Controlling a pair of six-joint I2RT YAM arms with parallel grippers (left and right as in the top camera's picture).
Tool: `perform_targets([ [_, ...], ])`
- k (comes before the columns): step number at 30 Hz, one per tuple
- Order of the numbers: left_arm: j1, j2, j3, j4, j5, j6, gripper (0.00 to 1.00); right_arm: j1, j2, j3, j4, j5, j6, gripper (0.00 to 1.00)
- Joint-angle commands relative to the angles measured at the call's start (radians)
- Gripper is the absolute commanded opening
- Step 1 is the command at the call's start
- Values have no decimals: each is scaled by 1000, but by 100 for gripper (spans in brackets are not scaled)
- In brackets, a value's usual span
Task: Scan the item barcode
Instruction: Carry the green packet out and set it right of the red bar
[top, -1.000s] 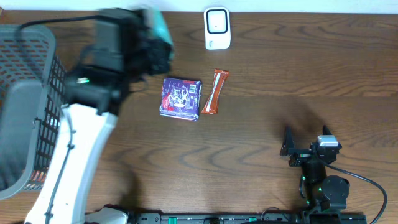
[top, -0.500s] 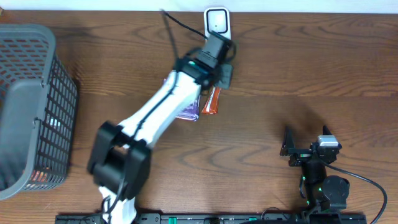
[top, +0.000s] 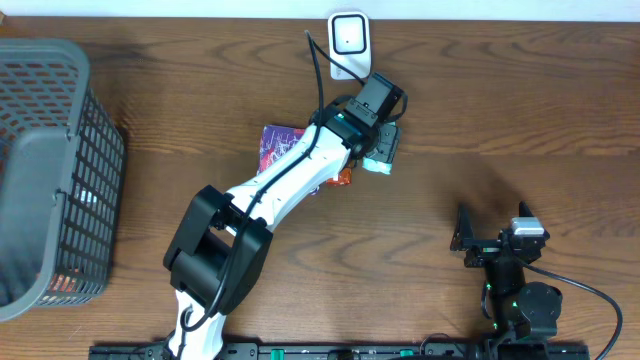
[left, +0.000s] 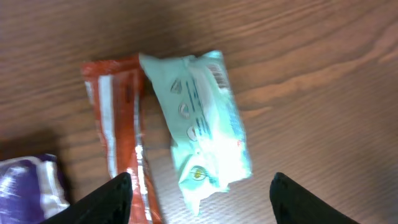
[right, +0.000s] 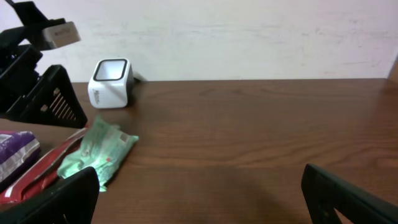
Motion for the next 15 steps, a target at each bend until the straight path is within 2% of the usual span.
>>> perform_targets([
  [1, 60, -93, 15, 2, -24, 12, 79, -5, -5, -2, -3, -2, 10, 99],
  [9, 253, -388, 40, -3, -24, 11, 80, -5, -5, -2, -3, -2, 10, 99],
  [15, 511, -583, 40, -63, -24, 3, 81, -5, -5, -2, -3, -2, 10, 99],
])
